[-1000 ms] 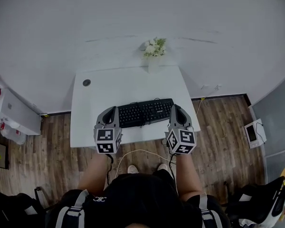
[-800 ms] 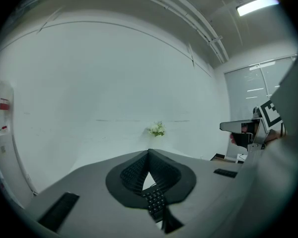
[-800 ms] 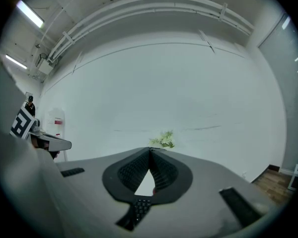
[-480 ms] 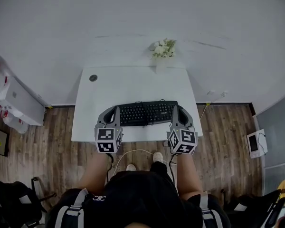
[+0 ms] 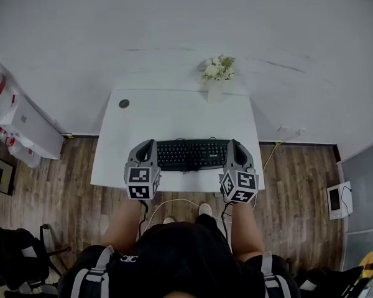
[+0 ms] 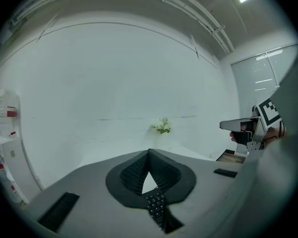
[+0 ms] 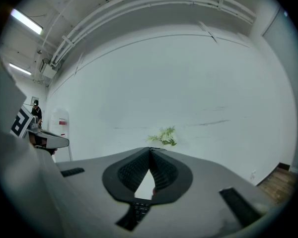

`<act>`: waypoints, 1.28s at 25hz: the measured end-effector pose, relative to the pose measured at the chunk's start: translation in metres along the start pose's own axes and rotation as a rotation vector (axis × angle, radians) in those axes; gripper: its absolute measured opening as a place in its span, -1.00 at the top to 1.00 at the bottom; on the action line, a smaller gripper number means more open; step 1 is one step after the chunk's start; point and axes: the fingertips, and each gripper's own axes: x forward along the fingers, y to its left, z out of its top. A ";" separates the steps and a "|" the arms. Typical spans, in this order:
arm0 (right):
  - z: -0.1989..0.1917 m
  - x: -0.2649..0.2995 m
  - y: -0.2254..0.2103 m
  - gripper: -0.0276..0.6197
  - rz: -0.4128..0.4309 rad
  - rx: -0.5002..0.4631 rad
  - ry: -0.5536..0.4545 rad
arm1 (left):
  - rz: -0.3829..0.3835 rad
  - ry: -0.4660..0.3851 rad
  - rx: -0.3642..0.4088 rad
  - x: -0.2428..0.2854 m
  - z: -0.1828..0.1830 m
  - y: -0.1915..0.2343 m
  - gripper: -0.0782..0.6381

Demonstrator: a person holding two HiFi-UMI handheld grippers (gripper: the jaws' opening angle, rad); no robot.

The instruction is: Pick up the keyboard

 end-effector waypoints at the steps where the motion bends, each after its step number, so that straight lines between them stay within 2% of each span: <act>1: 0.000 0.004 -0.004 0.91 0.009 -0.001 0.001 | 0.008 0.001 0.003 0.004 0.001 -0.002 0.76; 12: 0.000 0.038 -0.044 0.91 0.070 -0.010 -0.004 | 0.102 0.017 0.008 0.034 0.003 -0.008 0.76; 18: -0.007 0.041 -0.062 0.90 0.062 0.012 -0.015 | 0.130 -0.001 -0.006 0.039 0.002 -0.007 0.76; 19: -0.008 0.042 -0.065 0.88 0.062 0.021 -0.015 | 0.139 -0.003 -0.009 0.040 0.001 -0.005 0.75; 21: -0.013 0.044 -0.070 0.69 0.061 0.039 -0.005 | 0.150 0.003 -0.017 0.042 -0.001 -0.001 0.70; 23: -0.019 0.045 -0.075 0.69 0.054 0.050 0.011 | 0.155 0.030 -0.026 0.045 -0.010 0.004 0.55; 32: -0.080 0.055 -0.092 0.68 0.018 0.045 0.153 | 0.179 0.256 -0.034 0.053 -0.090 0.022 0.52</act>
